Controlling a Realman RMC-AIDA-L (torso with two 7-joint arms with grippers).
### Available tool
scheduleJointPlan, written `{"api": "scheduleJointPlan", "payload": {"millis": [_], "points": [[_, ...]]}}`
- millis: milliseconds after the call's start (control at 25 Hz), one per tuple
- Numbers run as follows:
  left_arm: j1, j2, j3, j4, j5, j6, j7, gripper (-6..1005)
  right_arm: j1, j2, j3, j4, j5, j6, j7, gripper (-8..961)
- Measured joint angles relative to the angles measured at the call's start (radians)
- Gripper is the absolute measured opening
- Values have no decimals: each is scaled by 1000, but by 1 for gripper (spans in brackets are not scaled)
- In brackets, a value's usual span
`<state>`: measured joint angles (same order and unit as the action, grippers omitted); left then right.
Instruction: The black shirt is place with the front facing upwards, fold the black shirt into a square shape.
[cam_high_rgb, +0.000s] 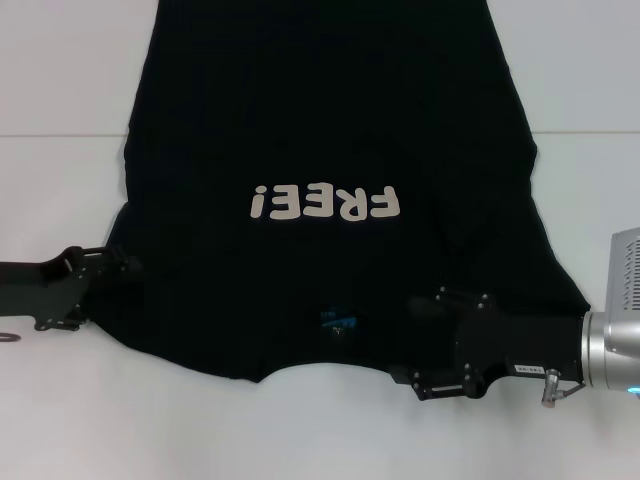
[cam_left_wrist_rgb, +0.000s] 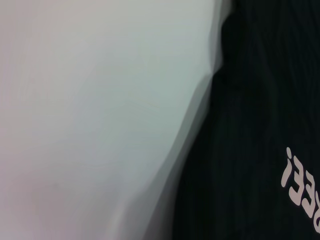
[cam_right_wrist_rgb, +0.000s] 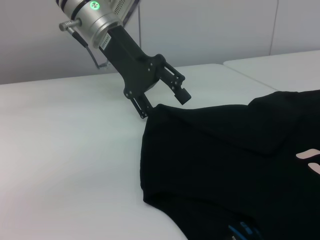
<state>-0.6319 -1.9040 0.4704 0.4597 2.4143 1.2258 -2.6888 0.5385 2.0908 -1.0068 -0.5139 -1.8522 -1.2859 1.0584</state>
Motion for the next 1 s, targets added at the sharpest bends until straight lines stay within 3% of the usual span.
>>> {"api": "scheduleJointPlan", "payload": {"millis": [200, 640, 1000], "points": [[1, -5, 4, 12, -13, 9, 25, 884, 0, 0, 5, 0, 2, 0, 0, 957], [12, -10, 6, 24, -15, -3, 33, 696, 0, 0, 5, -4, 4, -8, 15, 958], [14, -10, 5, 24, -26, -9, 44, 338, 0, 0, 6, -6, 4, -12, 15, 957]]}}
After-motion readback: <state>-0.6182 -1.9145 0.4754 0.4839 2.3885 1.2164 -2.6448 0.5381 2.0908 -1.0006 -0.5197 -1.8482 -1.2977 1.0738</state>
